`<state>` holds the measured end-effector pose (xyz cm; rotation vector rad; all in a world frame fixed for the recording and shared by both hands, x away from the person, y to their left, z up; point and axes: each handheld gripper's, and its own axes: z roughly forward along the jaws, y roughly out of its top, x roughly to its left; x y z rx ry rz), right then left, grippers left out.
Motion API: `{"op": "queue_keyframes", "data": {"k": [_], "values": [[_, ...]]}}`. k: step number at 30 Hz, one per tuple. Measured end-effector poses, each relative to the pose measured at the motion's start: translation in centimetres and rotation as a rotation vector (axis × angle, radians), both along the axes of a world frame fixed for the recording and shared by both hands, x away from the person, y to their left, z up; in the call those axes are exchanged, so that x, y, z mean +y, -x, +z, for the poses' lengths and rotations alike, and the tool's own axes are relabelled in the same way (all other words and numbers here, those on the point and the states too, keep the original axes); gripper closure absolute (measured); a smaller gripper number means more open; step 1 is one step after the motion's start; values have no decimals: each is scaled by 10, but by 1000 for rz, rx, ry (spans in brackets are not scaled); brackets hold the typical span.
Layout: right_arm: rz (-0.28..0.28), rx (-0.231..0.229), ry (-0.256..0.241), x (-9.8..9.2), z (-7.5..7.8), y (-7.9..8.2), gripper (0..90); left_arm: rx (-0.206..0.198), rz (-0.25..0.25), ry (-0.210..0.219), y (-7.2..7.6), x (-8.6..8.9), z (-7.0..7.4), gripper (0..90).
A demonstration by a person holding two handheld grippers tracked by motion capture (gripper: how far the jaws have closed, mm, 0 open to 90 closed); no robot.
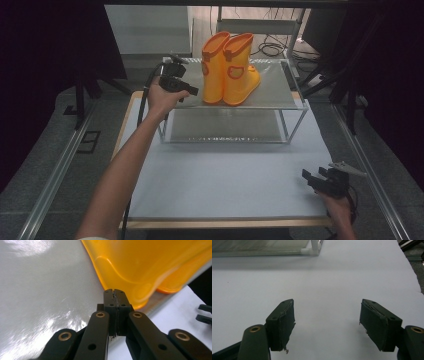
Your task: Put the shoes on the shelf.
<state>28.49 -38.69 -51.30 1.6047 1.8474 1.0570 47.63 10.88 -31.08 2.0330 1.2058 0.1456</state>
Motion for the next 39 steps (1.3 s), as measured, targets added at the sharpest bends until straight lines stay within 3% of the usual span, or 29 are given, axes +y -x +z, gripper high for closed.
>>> {"op": "queue_keyframes", "data": {"k": [4, 15, 22, 25, 28, 39], "values": [[-4, 2, -3, -1, 0, 0, 274, 12, 0, 7, -4, -10, -9, 894], [0, 2, -6, 2, 1, 0, 274, 4, 2, 38, -2, -17, -10, 898], [6, 3, -4, 3, 0, -1, 275, 1, -13, 29, 2, -28, -7, 898], [9, 2, -7, 4, 1, -1, 275, 4, -30, 47, 3, -32, -6, 898], [12, 1, -7, 5, 1, -1, 275, -3, -43, 30, 5, -39, -5, 898], [21, 1, -15, 8, 2, -1, 275, -13, -46, 32, 7, -50, -2, 898]]}}
